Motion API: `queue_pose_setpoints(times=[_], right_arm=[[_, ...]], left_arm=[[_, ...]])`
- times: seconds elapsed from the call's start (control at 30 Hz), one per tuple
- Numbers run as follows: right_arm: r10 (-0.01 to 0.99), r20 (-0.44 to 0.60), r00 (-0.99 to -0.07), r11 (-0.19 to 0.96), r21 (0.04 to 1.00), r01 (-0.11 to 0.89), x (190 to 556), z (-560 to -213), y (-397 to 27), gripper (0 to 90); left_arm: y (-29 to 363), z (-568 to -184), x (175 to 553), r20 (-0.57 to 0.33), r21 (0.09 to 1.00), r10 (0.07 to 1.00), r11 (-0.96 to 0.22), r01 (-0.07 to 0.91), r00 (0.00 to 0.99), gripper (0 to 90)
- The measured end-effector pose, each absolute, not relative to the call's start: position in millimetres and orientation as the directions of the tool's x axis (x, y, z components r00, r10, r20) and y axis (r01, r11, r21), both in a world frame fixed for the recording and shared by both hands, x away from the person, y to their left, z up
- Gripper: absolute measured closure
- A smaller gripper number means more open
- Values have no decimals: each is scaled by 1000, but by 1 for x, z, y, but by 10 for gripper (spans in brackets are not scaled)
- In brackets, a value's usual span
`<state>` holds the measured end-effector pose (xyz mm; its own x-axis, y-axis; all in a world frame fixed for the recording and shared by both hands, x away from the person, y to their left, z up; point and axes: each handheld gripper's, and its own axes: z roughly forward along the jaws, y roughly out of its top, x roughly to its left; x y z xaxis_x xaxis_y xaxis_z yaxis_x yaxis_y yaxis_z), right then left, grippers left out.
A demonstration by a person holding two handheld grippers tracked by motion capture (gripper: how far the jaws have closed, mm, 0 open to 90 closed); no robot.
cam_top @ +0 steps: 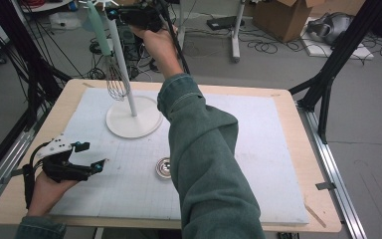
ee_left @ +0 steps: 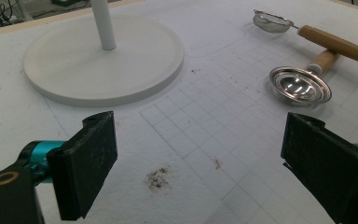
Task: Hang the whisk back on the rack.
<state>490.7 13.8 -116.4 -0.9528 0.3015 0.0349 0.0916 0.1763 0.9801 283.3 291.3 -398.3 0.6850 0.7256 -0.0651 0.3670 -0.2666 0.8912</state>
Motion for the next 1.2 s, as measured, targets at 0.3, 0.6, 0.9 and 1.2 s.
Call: queue_pose_setpoints(times=[0.3,0.6,0.9,1.2], right_arm=[[324,16,-946,186,979,81,482,-119,23,898],[307,28,-951,182,979,88,473,-130,-1,790],[348,67,-935,172,976,134,460,-140,-49,619],[404,101,-909,160,971,178,456,-153,-83,462]], left_arm=[[290,-398,283,-65,891,723,-268,366,688,111],[289,-399,284,-65,891,722,-269,365,689,111],[291,-400,283,-70,893,724,-261,367,686,111],[291,-399,283,-70,893,724,-262,366,686,110]])
